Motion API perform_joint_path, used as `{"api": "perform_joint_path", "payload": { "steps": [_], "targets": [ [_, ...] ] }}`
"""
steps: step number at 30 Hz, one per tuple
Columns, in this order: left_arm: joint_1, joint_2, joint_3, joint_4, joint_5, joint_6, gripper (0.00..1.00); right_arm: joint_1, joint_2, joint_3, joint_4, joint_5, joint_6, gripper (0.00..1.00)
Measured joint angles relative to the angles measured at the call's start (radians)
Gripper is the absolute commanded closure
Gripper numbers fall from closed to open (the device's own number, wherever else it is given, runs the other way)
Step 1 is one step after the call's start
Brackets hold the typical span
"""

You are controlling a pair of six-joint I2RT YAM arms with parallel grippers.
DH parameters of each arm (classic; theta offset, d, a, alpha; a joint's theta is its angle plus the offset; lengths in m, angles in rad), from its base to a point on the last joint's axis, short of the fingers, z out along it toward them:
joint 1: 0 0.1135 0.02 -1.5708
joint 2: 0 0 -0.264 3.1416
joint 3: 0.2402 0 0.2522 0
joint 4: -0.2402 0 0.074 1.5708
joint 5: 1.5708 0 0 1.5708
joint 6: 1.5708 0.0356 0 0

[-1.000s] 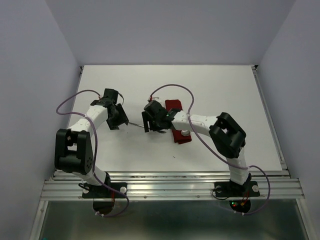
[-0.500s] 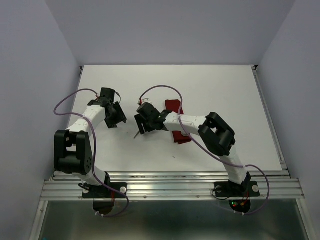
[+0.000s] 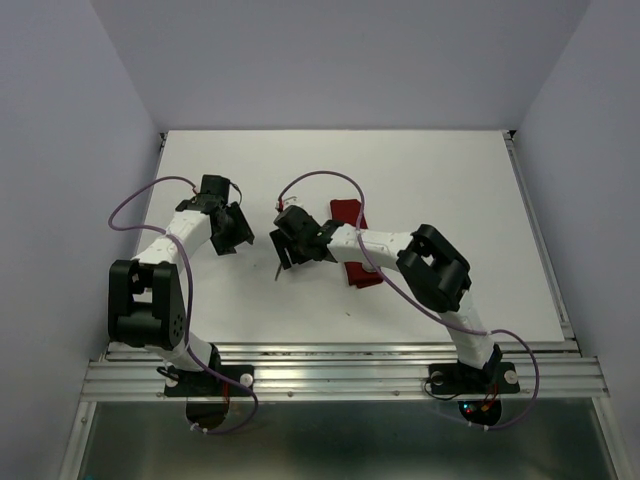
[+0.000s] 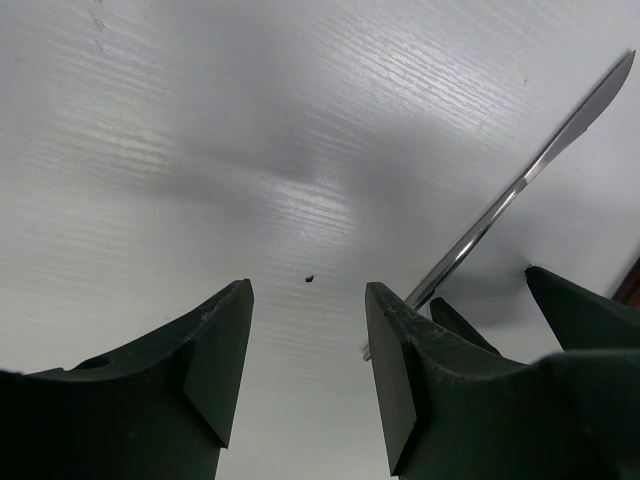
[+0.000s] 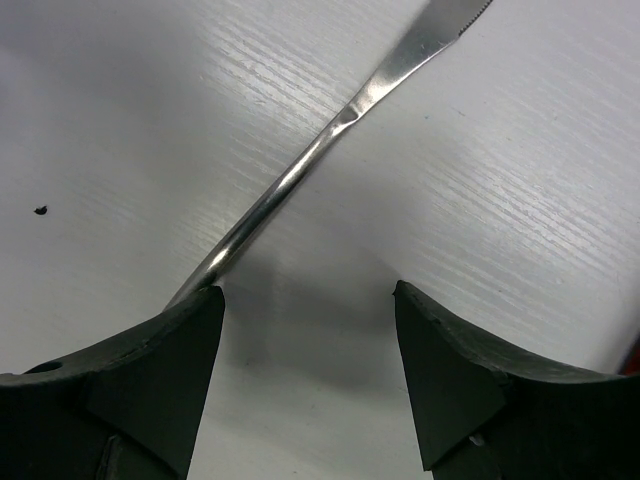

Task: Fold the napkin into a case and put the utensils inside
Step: Rotate the knife at the center of the board.

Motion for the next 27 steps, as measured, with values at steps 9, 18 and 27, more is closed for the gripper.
{"api": "perform_joint_path", "payload": {
  "steps": [9,18,27],
  "targets": [
    [0.011,0.0,0.008,-0.016,-0.003,0.0,0.39,0.018,0.02,0.037,-0.027,0.0,-0.01,0.26],
    [0.101,-0.086,0.074,-0.061,-0.03,-0.002,0.39,0.038,0.132,0.221,-0.049,-0.046,-0.019,0.26],
    [0.149,-0.136,0.06,-0.071,-0.036,-0.004,0.39,0.039,0.195,0.327,-0.066,-0.079,-0.023,0.27]
  ]
}}
